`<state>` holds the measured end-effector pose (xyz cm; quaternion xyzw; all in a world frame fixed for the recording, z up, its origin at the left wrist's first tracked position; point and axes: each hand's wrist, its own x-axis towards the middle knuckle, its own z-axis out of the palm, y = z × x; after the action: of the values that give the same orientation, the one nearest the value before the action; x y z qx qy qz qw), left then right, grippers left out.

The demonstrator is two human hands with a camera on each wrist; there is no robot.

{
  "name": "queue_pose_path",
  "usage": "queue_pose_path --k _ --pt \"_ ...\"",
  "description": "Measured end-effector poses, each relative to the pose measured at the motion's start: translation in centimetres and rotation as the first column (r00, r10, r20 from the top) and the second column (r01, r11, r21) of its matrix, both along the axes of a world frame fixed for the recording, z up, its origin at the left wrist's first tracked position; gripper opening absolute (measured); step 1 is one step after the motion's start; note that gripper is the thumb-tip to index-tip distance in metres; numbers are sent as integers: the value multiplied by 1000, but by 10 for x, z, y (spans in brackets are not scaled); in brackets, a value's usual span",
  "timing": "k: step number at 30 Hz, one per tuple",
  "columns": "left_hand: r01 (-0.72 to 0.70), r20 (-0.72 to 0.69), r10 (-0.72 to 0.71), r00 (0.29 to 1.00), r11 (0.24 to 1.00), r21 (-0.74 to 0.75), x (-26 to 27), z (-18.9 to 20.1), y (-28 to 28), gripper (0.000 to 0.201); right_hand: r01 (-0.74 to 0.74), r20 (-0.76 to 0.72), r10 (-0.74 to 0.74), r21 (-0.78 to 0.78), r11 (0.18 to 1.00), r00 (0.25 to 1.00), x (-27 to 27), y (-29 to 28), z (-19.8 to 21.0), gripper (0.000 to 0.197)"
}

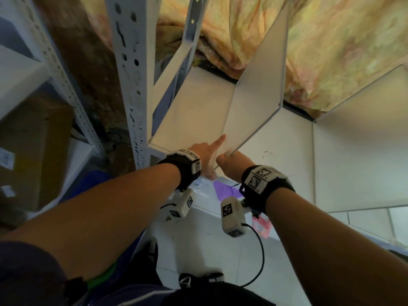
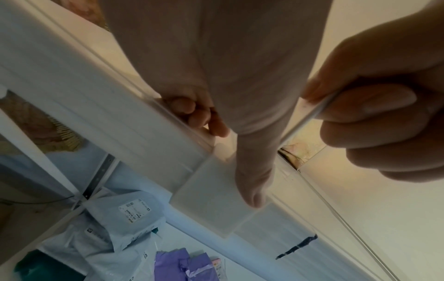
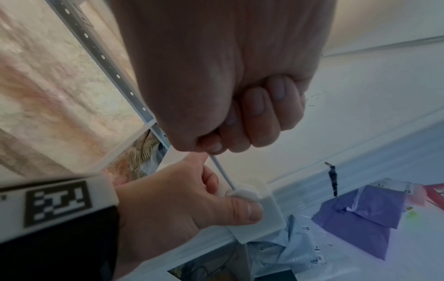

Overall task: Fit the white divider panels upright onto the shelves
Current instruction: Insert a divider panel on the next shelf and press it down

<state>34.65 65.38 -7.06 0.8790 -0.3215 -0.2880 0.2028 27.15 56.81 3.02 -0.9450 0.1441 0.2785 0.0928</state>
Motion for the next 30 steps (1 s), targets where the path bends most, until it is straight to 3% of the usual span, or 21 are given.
queue_pose_path --k 5,9,12,16,19,22,25,27,30 --pt "-12 1 12 1000 1000 -28 -3 -2 5 128 82 33 -85 83 993 996 -2 -2 -2 31" --pt "2 35 -1 999 1000 -19 -3 -1 7 128 10 43 -13 75 997 999 2 -4 -3 17" --pt "20 32 -19 999 999 -27 -4 4 10 119 1 37 -4 85 996 999 4 -7 -3 32" --pt "-6 15 6 1000 999 -32 -5 11 10 112 69 -18 -67 138 988 998 5 -9 -5 22" --pt "15 13 -15 1000 1000 2 -4 15 8 112 95 -5 -95 166 982 995 5 -8 -3 31" --pt "-37 -37 36 999 999 -3 -3 18 7 102 162 -11 -163 197 967 986 5 -6 -6 14" --pt "-15 -4 15 1000 999 45 -5 18 3 103 215 -21 -217 258 942 976 2 -10 -5 24" --pt "23 0 -23 1000 997 69 -1 18 5 106 169 -85 -150 295 941 985 -2 -20 -3 28" --pt "69 -36 -66 997 994 80 9 14 15 99 135 -47 -126 317 939 991 -3 -45 -6 32"
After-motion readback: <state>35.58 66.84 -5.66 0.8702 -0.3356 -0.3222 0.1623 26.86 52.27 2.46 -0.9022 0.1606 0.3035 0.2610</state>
